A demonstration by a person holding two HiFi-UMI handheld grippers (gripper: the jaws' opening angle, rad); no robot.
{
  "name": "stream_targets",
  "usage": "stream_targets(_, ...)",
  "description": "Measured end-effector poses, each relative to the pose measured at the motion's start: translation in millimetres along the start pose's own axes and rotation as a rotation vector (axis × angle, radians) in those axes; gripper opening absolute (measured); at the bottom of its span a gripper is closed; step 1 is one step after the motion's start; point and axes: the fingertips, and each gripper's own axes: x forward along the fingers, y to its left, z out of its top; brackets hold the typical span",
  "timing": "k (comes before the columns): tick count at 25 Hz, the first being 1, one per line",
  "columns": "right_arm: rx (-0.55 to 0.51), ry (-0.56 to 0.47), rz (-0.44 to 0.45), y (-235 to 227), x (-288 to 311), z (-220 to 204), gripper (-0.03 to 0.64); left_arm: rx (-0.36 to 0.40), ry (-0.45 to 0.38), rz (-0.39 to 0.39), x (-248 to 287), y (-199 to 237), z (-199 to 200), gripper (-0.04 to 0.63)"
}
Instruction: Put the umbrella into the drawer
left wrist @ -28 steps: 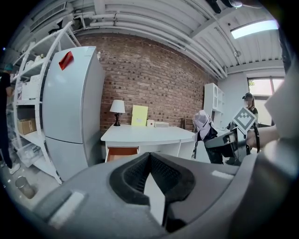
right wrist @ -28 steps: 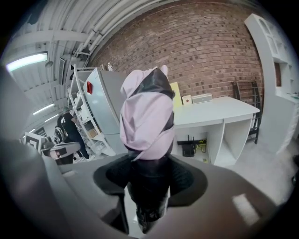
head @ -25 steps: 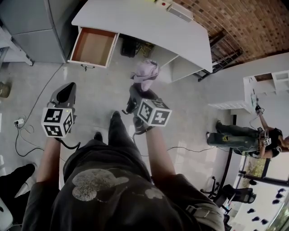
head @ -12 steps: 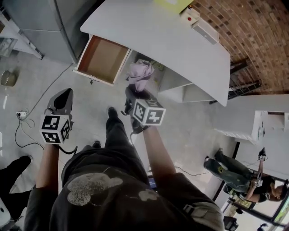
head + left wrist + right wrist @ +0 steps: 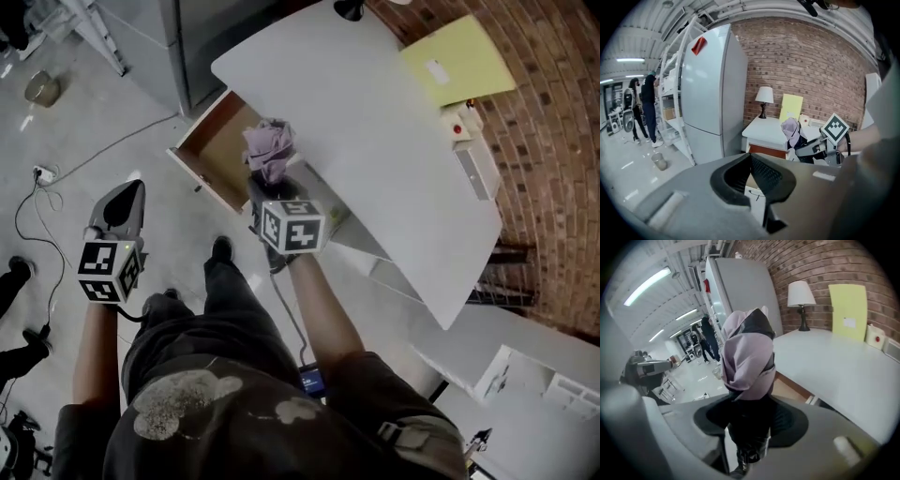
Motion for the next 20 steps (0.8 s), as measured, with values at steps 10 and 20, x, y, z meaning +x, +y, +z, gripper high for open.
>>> stream_targets(10,-0.124,0.156,0.110,17.3,107.2,-8.0,0.213,-0.109,0.000,0.178,14.6,53.3,-23.6,0.011)
stream_targets(20,-0.123,0.248,0.031,-1.2,198.4,-48.2,0.213,-0.149,0.019,0.155,67.0,80.4,-68.0,0.011)
